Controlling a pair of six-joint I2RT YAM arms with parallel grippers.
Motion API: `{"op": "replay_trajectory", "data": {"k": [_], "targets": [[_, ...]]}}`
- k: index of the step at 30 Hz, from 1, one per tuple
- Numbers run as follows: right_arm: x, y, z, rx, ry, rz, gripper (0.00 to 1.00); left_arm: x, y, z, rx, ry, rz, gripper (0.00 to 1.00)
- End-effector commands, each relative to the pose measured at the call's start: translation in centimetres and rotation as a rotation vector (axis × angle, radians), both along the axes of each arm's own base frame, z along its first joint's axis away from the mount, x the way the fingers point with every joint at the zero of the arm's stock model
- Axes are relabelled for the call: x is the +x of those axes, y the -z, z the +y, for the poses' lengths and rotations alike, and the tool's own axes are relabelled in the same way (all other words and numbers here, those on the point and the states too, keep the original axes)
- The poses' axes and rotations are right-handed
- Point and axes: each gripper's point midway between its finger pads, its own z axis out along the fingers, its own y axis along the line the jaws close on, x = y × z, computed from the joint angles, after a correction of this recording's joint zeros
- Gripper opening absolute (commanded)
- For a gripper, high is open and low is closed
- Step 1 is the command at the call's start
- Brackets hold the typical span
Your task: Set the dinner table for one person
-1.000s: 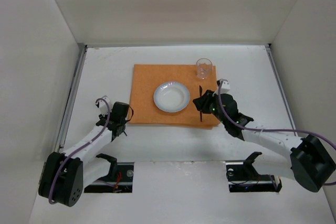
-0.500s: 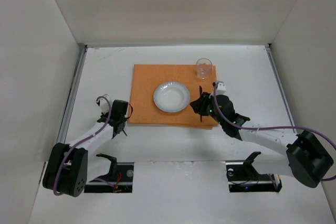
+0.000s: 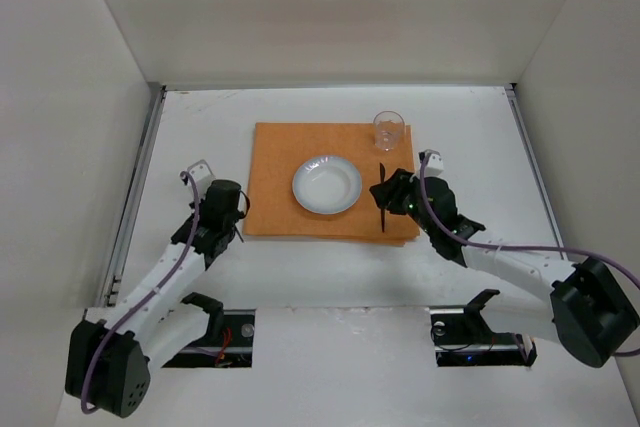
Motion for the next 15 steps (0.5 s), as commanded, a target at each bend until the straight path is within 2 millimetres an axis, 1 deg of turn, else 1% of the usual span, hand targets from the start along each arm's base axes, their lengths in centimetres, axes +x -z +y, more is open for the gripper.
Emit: {"op": "replay_trajectory", "data": {"k": [1, 2, 3, 4, 5, 7, 9, 12, 15], "targets": [[0.6, -1.2, -0.2, 0.036, 0.018, -0.045, 0.50, 1.3, -5.2, -1.9, 0.059, 0.105, -0.064, 0.04], [0.7, -1.1, -0.2, 0.035, 0.021, -0.039, 0.50, 1.6, -5.4, -2.8, 0.067, 0.140, -0.055, 0.04], [0.7, -1.0, -0.2, 0.035, 0.020, -0.036, 0.50, 2.1, -5.7, -4.3, 0.073, 0.189, -0.047, 0.05], [0.8, -1.1, -0.2, 0.038, 0.019, -0.037, 0.51, 2.5, -5.7, -5.8, 0.089, 0.240, -0.034, 0.05], [0.8, -1.1, -0.2, 0.039, 0.019, -0.038, 0.51, 2.9, -5.6, -6.7, 0.107, 0.268, -0.024, 0.05], [0.8, -0.7, -0.3, 0.032, 0.025, -0.031, 0.52, 4.3, -4.7, -8.8, 0.147, 0.337, 0.017, 0.05], [1.0, -0.4, -0.5, 0.027, 0.030, -0.021, 0.52, 5.2, -3.9, -10.5, 0.175, 0.392, 0.050, 0.05], [1.1, -0.4, -0.5, 0.026, 0.032, -0.023, 0.53, 6.5, -2.7, -11.8, 0.221, 0.443, 0.079, 0.05], [1.1, -0.2, -0.7, 0.023, 0.034, -0.014, 0.53, 7.2, -1.6, -12.5, 0.235, 0.460, 0.100, 0.05]]}}
